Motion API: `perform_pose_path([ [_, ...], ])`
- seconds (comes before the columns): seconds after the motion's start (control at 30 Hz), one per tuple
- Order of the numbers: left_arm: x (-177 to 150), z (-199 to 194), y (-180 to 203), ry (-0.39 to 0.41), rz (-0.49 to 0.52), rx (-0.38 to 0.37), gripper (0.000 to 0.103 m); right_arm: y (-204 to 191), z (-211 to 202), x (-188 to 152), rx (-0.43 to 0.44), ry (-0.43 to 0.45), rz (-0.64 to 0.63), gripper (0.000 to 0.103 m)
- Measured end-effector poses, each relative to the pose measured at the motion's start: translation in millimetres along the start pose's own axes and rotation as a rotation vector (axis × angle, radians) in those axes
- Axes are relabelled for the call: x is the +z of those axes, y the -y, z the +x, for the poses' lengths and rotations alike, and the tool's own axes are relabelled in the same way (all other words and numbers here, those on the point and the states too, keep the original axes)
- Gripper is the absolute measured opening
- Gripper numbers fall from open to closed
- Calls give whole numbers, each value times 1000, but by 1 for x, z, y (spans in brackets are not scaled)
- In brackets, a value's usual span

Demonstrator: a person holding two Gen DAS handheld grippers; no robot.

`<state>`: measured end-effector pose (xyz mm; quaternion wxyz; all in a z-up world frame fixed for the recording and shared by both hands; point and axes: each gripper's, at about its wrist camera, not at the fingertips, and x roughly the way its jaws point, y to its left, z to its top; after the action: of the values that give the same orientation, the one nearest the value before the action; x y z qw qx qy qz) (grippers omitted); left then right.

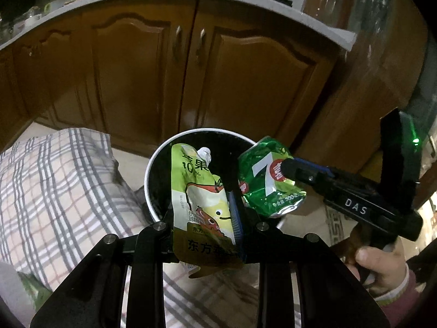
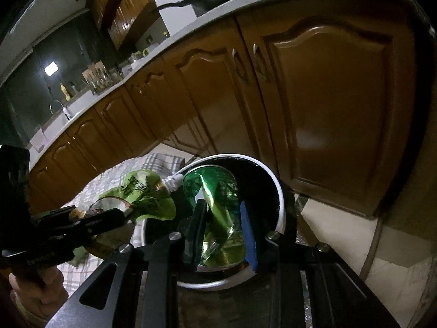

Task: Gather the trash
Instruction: 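Carry the pouch and can over the white bin and open both tools, then move both open tools from the bin back over the table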

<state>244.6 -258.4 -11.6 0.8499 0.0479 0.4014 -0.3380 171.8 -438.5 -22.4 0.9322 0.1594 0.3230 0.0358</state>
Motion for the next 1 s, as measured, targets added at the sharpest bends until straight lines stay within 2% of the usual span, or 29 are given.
perform_pose_path([
  [0.37,7,24,-2,-34,4,18,25,2,21,9,-40,-39,-18,26],
  [0.6,7,31,-3,-49,-19,-3,28,4,31,9,-54,-65,-23,27],
  [0.63,7,31,-4,-47,-22,-1,30,5,32,9,-49,-68,-20,29],
  [0.67,7,30,-4,-48,-28,-4,40,6,32,9,-44,-69,-10,32],
  [0.7,6,27,-4,-40,-36,-7,52,7,30,8,-40,-65,-1,43],
  [0.73,4,23,-5,-28,-43,-4,57,8,29,8,-37,-58,6,52],
  [0.77,3,19,-5,-20,-47,0,62,9,26,7,-35,-46,14,55],
  [0.87,-3,8,-12,-7,-71,4,62,10,17,3,-15,-23,35,61],
  [1.0,-20,-12,-25,12,-122,11,63,2,3,-7,14,10,51,76],
])
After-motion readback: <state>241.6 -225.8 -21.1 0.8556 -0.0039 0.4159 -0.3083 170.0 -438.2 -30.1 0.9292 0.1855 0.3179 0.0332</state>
